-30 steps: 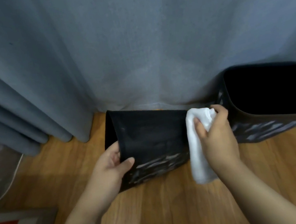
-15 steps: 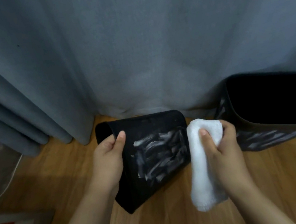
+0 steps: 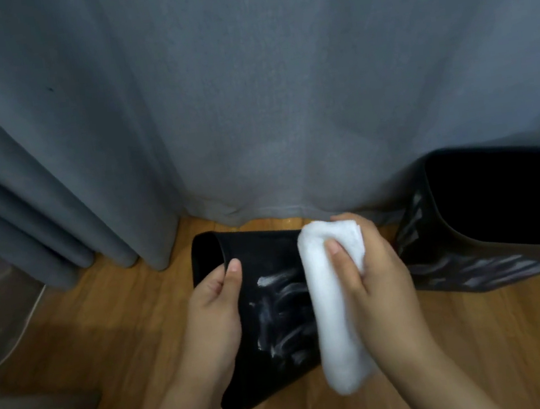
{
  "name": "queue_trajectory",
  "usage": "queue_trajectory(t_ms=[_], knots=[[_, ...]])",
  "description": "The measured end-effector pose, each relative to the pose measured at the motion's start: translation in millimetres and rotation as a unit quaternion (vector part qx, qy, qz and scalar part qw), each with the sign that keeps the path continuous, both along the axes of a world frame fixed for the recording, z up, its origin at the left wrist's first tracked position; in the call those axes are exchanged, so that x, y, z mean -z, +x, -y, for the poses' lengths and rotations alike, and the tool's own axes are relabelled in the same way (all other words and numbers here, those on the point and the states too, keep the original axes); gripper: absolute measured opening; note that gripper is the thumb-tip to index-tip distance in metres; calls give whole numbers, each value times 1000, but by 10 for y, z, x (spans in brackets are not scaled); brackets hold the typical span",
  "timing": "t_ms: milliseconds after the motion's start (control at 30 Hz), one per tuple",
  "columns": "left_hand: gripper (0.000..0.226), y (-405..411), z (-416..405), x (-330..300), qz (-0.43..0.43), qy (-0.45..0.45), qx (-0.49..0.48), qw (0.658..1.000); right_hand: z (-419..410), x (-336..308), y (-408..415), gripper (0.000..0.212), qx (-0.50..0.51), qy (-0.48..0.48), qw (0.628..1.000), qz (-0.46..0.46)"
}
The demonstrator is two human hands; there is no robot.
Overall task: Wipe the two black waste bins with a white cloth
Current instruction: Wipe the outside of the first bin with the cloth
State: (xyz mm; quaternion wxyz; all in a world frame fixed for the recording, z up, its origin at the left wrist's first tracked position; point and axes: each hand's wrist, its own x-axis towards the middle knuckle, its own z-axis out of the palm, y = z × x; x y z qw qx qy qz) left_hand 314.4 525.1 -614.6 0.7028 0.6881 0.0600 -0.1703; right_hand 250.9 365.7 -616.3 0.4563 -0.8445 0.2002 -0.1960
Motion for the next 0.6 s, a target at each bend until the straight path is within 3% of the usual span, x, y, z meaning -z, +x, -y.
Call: queue_trajectory(t_ms=[300,500,600], knots=[[33,19,-36,15,-52,-24,-29,998,-230,-366,204,43,-86,-90,991,41],[34,27,-45,44,-61,-24,-61,996,-11,-777,223,32,-51,27,992,109],[37,11,-30,19,-68,-7,-49,996,79,-517,451,26,-26,1,1000,7]])
